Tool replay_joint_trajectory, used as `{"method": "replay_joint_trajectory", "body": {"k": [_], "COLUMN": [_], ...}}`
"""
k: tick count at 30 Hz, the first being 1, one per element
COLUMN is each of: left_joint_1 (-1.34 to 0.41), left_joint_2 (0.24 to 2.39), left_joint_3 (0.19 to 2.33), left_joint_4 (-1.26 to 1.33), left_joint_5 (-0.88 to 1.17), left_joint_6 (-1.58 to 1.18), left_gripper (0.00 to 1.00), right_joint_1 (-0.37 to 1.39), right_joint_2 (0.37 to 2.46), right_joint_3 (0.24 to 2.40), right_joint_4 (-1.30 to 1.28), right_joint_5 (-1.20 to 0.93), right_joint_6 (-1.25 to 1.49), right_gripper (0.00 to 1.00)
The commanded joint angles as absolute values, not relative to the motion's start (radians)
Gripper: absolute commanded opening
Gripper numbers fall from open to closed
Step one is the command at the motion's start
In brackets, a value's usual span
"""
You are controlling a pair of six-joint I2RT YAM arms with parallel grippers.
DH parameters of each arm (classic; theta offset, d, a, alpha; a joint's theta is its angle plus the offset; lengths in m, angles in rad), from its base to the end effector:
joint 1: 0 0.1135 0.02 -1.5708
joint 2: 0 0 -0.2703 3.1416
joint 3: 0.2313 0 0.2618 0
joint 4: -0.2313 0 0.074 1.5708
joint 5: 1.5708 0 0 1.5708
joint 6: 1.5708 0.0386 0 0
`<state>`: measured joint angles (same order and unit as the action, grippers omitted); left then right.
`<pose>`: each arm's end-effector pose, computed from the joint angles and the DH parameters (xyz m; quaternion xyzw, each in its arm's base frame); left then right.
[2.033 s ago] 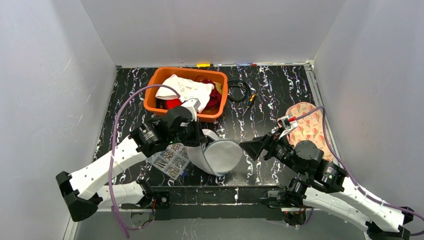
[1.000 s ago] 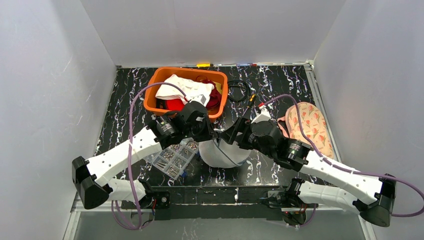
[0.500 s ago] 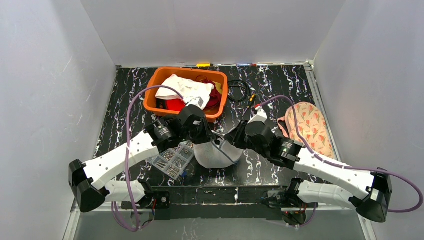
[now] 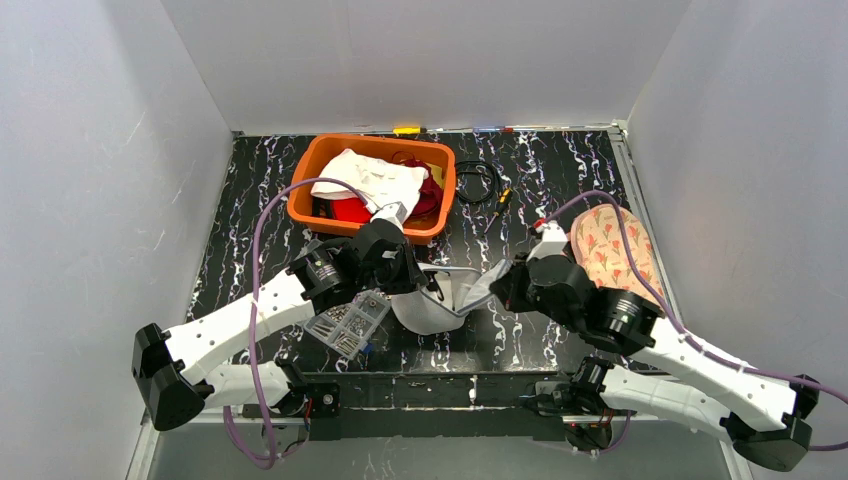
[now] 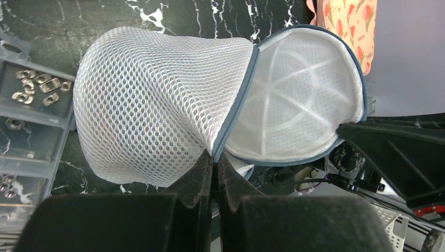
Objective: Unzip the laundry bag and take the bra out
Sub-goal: Open the laundry bag at the center of the board.
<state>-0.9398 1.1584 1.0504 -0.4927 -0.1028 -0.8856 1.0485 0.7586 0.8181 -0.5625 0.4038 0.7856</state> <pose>0.1591 -0.2110 0.3298 0.0000 0.8838 -0.3406 0.3207 0.0982 0.1403 0.3217 -0.0094 0.8494 0.2908 0.4402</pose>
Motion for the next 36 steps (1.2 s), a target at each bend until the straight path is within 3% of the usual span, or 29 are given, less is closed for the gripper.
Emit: {"method": "replay_joint_trajectory", "body": {"k": [1,10,12,17,21,27,36], "left_joint_1": [-0.943,-0.942,-0.943,-0.943,-0.942,-0.942,-0.942], "left_joint_2": [1.128,1.175,1.184,1.212,1.224,1.220,1.173], "left_joint_3": [1.030,0.932,0.907,0.868,0.864,0.870,0.856], "left_joint_4": [-0.377,-0.270,-0.254,-0.226,-0.225,-0.278,-0.373], "left_joint_5": [-0.052,-0.016,-0.008,0.000,0.021,0.025,-0.050], "left_joint_6": [-0.826,-0.837,-0.846,-0.858,-0.858,-0.836,-0.809], "left_gripper": [0.00,0.00,0.00,0.00,0.00,0.00,0.00], "right_joint_1": [1.046,1.047,1.047,1.047,1.047,1.047,1.049], "right_joint_2": [0.676,0.551,0.543,0.538,0.538,0.708,0.913], "right_joint_3": [0.879,0.881,0.872,0.893,0.949,0.949,0.769], "right_joint_4": [-0.809,-0.924,-0.920,-0.909,-0.830,-0.662,-0.321], "right_joint_5": [0.539,0.742,0.745,0.729,0.633,0.349,0.300], "right_joint_6": [0.677,0.803,0.812,0.801,0.710,0.638,0.604], "right_gripper": [0.01,0.10,0.19,0.53,0.68,0.67,0.56]}}
